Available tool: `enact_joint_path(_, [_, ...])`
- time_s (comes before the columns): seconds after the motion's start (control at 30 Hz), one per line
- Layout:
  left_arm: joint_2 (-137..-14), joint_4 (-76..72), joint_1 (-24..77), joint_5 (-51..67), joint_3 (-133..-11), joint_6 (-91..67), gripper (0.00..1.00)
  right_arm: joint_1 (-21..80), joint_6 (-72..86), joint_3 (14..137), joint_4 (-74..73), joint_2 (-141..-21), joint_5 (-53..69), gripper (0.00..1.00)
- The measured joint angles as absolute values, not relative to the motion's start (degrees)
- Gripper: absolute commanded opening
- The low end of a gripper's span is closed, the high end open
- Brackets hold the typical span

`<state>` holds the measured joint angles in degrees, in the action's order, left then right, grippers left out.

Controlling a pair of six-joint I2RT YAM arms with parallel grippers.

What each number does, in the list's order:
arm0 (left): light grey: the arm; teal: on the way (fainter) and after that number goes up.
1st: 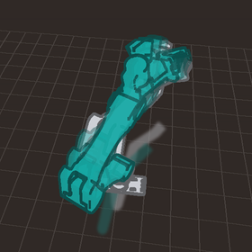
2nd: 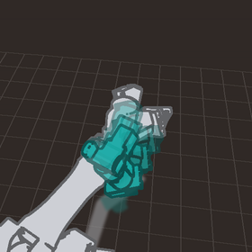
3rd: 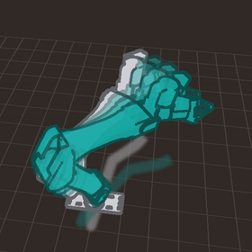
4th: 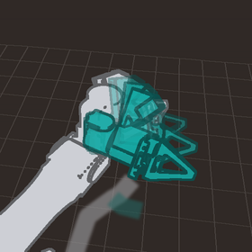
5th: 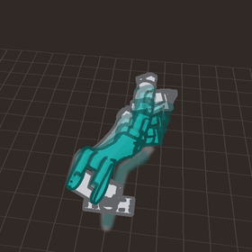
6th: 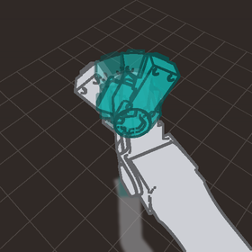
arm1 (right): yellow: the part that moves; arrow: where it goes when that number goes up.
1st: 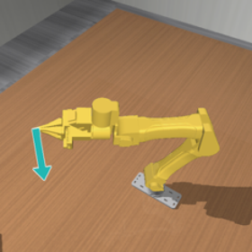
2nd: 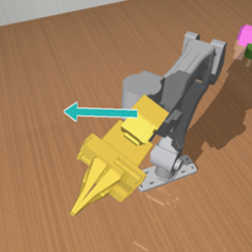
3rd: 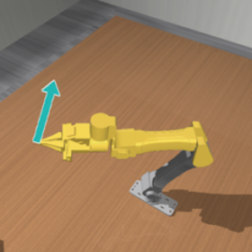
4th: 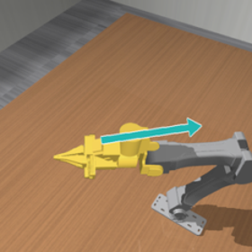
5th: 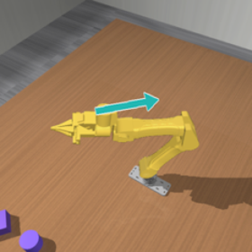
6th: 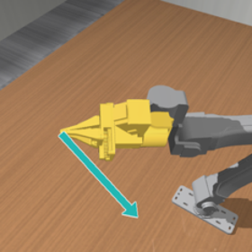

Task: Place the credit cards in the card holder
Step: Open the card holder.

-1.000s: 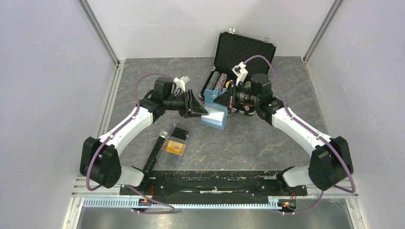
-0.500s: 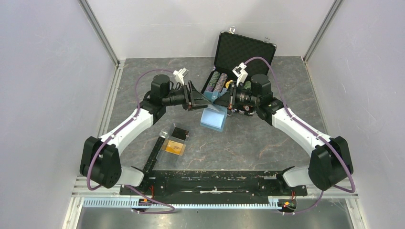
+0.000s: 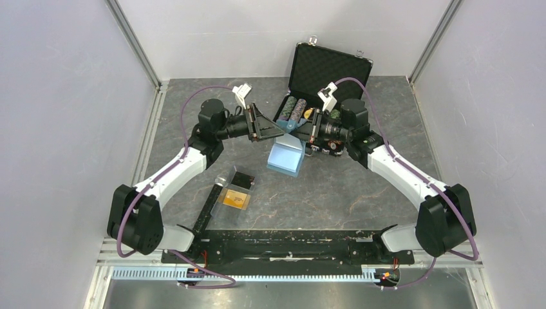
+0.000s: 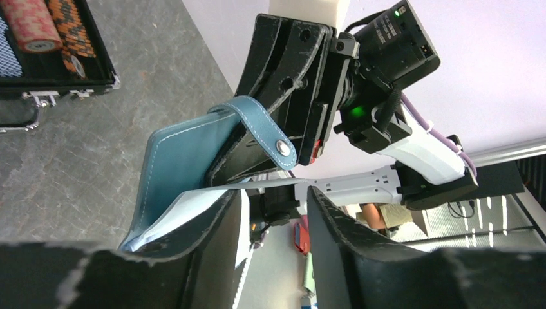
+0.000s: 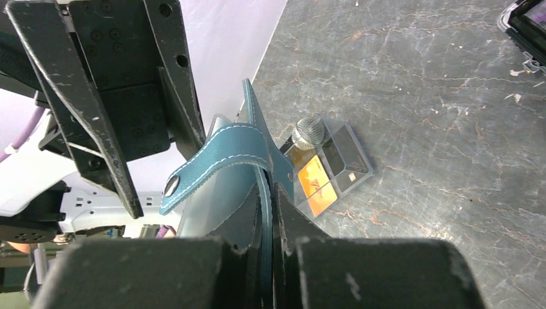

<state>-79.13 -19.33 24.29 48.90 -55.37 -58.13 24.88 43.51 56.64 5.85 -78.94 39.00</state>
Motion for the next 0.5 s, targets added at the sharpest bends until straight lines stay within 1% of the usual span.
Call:
enact_joint_path(0.03, [-79.1,-19.6,24.3,49.2,-55.4,-58.2,0.42,24.9,44.1,56.6,6.0,-78.9,39.1,0.00])
enact_joint_path(0.1, [-79.1,-19.9,24.3,49.9,-55.4,-58.2,0.40,24.8,45.2,56.6,6.7,-78.9,39.4,0.00])
enact_joint_path(0.17, [-79.1,-19.7,24.3,50.2,-55.4,-58.1,0.36,24.7,46.3,56.6,7.2,-78.9,39.9,0.00])
enact_joint_path(0.27, [-79.2,-18.5,24.3,50.7,-55.4,-57.0,0.36,24.4,47.4,56.6,8.2,-78.9,40.7,0.00])
enact_joint_path(0.33, [-79.2,-16.1,24.3,51.0,-55.5,-55.1,0.41,24.2,48.0,56.6,8.9,-79.0,41.3,0.00])
enact_joint_path(0.5, [-79.2,-3.4,24.3,48.2,-58.2,-45.7,0.58,24.1,48.6,56.6,9.9,-79.7,42.3,0.00])
